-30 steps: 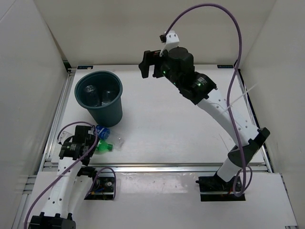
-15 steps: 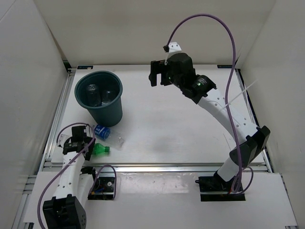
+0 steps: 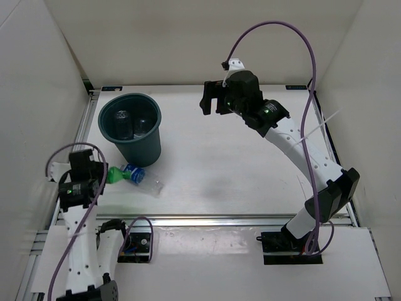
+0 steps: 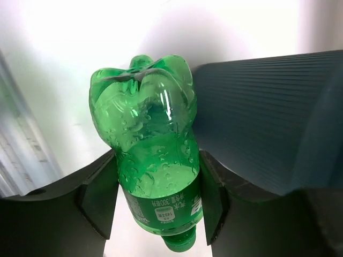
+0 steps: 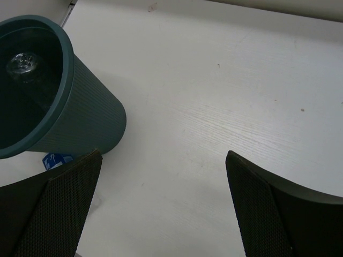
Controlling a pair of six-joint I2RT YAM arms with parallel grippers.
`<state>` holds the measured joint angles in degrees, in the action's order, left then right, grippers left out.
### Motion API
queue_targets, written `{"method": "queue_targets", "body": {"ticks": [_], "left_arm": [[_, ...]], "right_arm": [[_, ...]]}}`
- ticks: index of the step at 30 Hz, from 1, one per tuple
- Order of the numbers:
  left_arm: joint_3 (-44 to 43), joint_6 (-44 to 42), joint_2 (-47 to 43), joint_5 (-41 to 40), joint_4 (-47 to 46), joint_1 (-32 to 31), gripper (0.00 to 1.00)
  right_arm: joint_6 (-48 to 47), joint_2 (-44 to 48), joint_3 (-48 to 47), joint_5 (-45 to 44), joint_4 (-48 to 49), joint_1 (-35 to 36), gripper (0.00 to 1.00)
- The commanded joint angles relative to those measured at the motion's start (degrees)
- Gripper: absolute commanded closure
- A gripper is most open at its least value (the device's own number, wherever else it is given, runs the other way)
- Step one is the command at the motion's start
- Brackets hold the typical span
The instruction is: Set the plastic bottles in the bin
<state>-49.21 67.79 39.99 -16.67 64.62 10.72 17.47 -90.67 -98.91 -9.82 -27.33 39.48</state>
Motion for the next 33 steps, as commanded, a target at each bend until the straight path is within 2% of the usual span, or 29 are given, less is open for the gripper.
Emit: {"method": "queue_targets", "body": {"ticks": [1,5,7,10,11,15,17,19,20,23,26,27,30,31,33], "left_arm": [[-15.68,-0.10,-1.50,-3.72,7.63,0.27,0.51],[-26.52,-6.08,3.59,-0.84,3.07,0.27,0.51],[-27.95,-11.00,6.92,1.71,-4.91,0.27,0.51],[-27.96,-13.56,12.63,2.25,-15.03,-0.26,0.45],[-29.26,-14.34,14.75,1.73,-16.53,-1.13,0.41],[-39.43,-19.35,26.35,-2.31,-17.33,-6.23,0.35],[-42.01,-22.78,30.39,-4.85,-17.94,-10.17,0.23],[-43.16,-24.89,31.03,-7.94,-18.47,-12.47,0.03],[-43.68,-25.42,31.55,-7.94,-18.48,-14.39,0.00],[-41.24,-24.03,28.14,-9.78,-17.95,-16.52,0.00],[-33.78,-18.43,19.10,-14.08,-15.59,-16.52,0.00],[-31.50,-16.22,13.51,-15.05,-14.01,-16.52,0.00],[-19.11,-10.68,4.69,-11.21,-11.29,-15.73,0.00],[-12.55,-8.22,0.14,-7.19,-9.97,-15.12,0.00],[-6.45,-0.51,-3.23,-3.66,-6.98,-15.12,0.00]], "right_arm": [[1.33,1.29,0.39,1.47,-0.61,-0.11,0.00],[1.33,1.29,0.39,2.00,-0.62,-0.11,0.00],[1.86,0.76,0.39,2.52,-0.62,-0.11,0.00],[1.86,0.76,0.39,3.84,-0.62,-0.11,0.00],[1.86,0.76,0.39,3.85,-0.62,-0.11,0.00],[1.86,0.76,0.39,5.43,-0.62,-0.11,0.00],[1.86,0.76,0.39,5.43,-0.62,-0.11,0.00],[1.86,0.76,1.00,5.43,-0.62,-0.11,0.00],[1.86,0.76,1.61,5.43,-0.62,-0.63,0.00],[1.25,1.38,2.76,5.43,-0.62,-0.64,0.00],[1.25,1.38,2.76,4.90,-1.93,-1.16,0.00],[1.25,1.38,2.76,4.90,-2.54,-1.16,0.00],[1.25,1.38,2.76,4.90,-2.55,-1.69,0.00],[1.25,1.38,2.76,4.90,-2.55,-1.69,0.00],[1.25,1.38,2.76,4.90,-2.55,-2.30,0.00]]}}
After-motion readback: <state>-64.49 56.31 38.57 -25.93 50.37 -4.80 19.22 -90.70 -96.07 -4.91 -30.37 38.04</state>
